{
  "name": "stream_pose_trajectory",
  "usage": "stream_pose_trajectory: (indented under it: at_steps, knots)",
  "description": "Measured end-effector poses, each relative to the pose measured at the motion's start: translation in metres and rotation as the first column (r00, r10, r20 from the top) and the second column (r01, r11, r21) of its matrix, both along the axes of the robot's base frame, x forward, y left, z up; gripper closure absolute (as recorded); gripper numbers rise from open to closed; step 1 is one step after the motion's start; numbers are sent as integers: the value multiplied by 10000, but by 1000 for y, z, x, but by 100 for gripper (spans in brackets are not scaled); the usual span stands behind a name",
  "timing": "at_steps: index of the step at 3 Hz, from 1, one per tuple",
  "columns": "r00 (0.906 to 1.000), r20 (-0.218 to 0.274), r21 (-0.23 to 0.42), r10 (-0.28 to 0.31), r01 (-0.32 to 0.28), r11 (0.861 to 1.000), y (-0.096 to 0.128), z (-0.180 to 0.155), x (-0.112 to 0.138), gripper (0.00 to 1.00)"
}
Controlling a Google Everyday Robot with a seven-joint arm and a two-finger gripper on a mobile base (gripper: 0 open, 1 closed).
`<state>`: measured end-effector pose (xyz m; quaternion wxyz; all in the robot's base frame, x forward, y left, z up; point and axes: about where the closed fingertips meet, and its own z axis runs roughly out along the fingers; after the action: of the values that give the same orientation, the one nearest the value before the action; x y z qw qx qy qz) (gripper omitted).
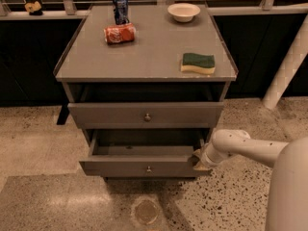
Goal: Open middle drawer
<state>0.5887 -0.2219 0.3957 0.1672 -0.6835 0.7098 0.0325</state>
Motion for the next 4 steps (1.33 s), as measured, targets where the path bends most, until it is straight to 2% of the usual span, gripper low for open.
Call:
stream_pose_trajectory:
  at_steps: [1, 2, 3, 4]
  knots:
    - [10000, 0, 0, 1, -1, 10000, 0, 1, 0, 100]
    - [10000, -14, 16, 84, -83, 10000, -4, -9, -18, 100]
    - [10000, -12, 17, 82, -82, 10000, -4, -5, -18, 100]
    - [9991, 406, 65, -96, 93, 9999, -4, 8, -19, 100]
